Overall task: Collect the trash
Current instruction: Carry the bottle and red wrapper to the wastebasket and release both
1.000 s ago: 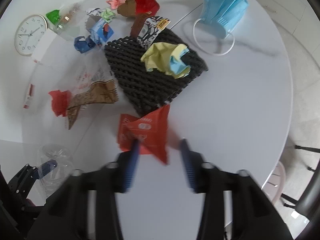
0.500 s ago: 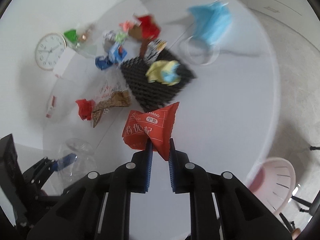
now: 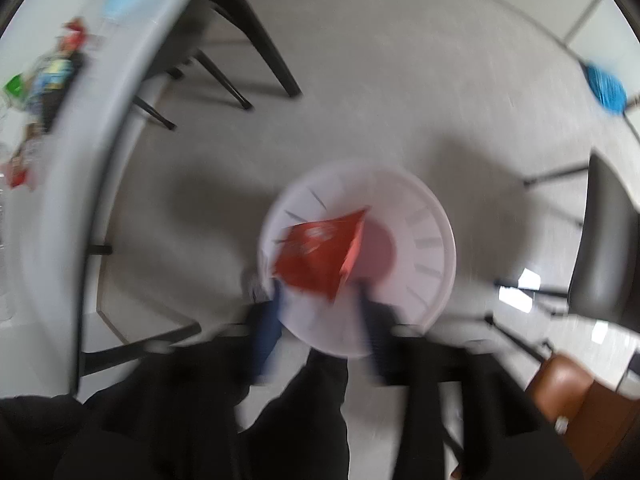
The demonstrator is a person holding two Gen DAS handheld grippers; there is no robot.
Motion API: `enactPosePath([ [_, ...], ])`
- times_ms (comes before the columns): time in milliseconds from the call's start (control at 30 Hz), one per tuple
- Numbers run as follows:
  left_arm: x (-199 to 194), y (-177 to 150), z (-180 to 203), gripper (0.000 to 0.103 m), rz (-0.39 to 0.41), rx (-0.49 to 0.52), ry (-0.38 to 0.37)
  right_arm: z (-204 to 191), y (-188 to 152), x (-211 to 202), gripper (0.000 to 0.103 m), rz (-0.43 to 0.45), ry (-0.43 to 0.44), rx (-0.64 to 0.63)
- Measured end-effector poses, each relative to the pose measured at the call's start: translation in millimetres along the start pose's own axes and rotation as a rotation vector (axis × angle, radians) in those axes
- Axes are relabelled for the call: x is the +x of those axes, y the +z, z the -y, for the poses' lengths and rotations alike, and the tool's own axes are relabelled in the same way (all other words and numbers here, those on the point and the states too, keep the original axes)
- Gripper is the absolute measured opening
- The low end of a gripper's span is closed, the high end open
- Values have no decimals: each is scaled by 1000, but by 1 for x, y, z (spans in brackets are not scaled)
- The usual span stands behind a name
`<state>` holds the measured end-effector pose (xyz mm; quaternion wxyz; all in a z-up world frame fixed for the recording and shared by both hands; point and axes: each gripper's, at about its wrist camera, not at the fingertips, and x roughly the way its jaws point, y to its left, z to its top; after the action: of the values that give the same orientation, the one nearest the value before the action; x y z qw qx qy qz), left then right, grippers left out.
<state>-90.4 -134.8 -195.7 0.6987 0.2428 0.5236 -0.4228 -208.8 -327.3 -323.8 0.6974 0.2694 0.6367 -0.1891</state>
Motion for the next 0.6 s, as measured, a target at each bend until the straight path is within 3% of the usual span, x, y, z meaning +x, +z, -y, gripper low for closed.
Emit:
enactPosePath([
  [100,17,9,28,64,-36,46,-39,25,-8,-1,89,-2,0,68],
  [200,35,16,56,64,-61,91,-75,47,-10,-11,96,12,-17,121],
  [500,96,33,130,65,-125,157,-174,114,-27,-52,98,77,-65,212],
  [600,104,33,140,80,-143,151,-166,122,-28,-54,98,85,-51,216],
])
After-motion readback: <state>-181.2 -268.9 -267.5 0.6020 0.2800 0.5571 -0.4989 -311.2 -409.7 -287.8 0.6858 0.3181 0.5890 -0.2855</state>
